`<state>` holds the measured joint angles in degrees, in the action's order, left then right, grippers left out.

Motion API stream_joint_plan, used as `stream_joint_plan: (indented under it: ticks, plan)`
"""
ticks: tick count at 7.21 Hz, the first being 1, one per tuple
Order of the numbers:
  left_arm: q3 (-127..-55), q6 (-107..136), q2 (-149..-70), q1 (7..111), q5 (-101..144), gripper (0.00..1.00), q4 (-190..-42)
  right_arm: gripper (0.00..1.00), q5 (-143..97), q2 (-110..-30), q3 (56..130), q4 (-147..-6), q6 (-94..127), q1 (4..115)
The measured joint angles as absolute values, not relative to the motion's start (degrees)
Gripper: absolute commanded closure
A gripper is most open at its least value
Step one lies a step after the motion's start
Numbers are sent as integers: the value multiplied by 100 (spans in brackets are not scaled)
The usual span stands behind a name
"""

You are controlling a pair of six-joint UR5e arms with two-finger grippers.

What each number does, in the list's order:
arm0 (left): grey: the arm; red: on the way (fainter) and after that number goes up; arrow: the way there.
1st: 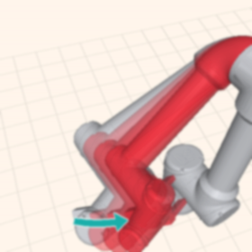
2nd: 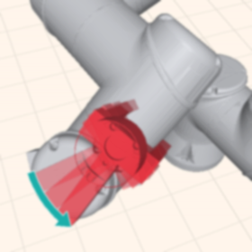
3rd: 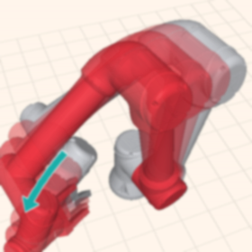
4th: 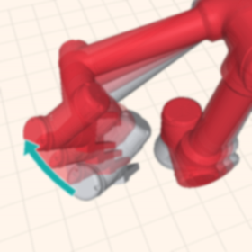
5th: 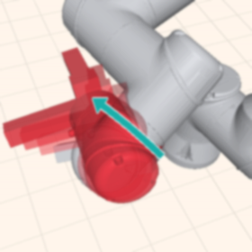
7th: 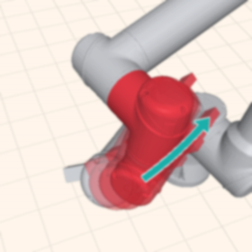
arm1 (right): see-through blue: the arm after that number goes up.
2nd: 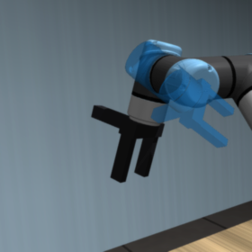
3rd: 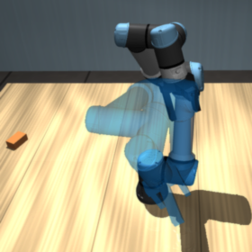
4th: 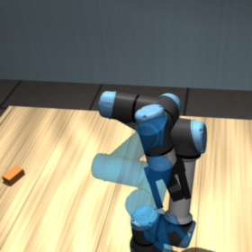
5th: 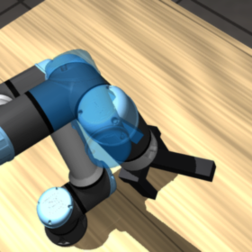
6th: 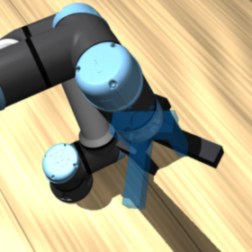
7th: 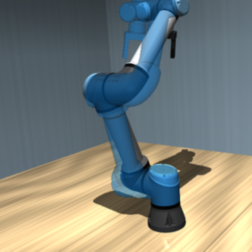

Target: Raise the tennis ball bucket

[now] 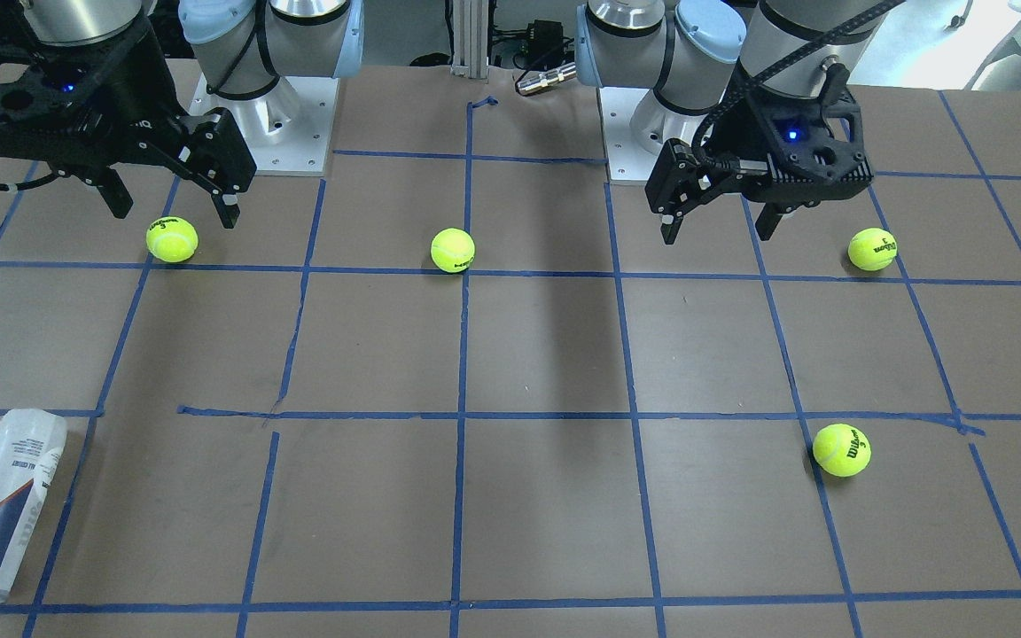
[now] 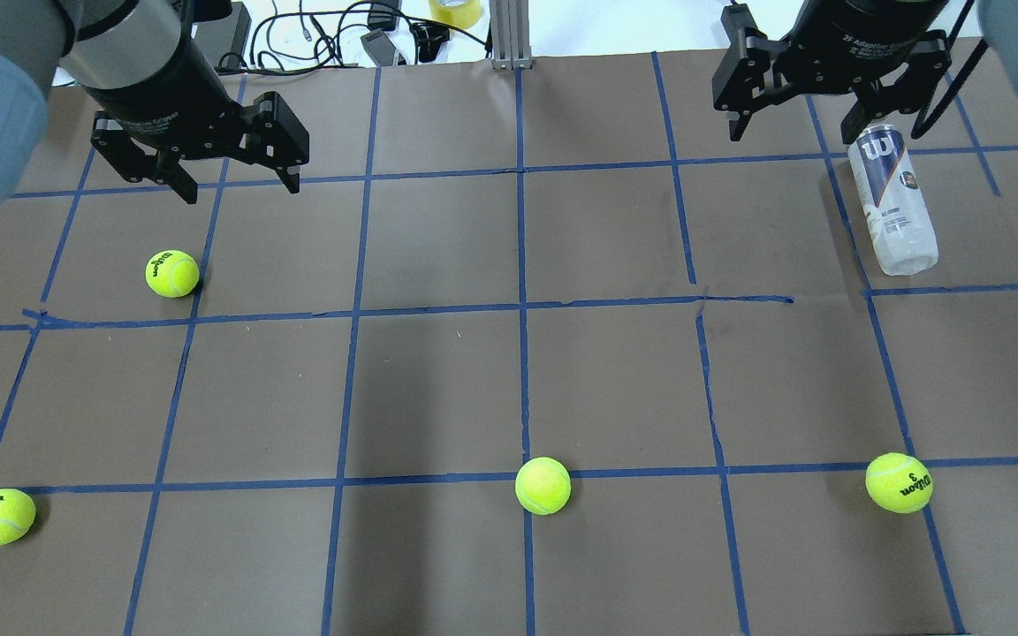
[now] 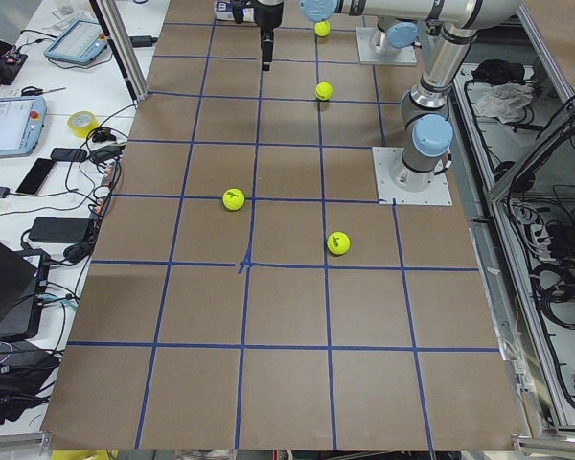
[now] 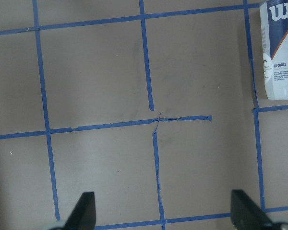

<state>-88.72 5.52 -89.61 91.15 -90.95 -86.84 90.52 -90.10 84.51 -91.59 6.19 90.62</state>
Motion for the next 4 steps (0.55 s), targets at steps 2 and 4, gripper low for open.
stream_joint_plan:
  ticks: [2,4]
  plan:
    - [-8906,512,-8957,9127,-9098,0,-8678,0,8799,-8980,8458,-9158,702,9053]
    - [-8906,509,-8937,9146,-9099,0,-8681,0,8745,-8961,8485,-9108,682,8990]
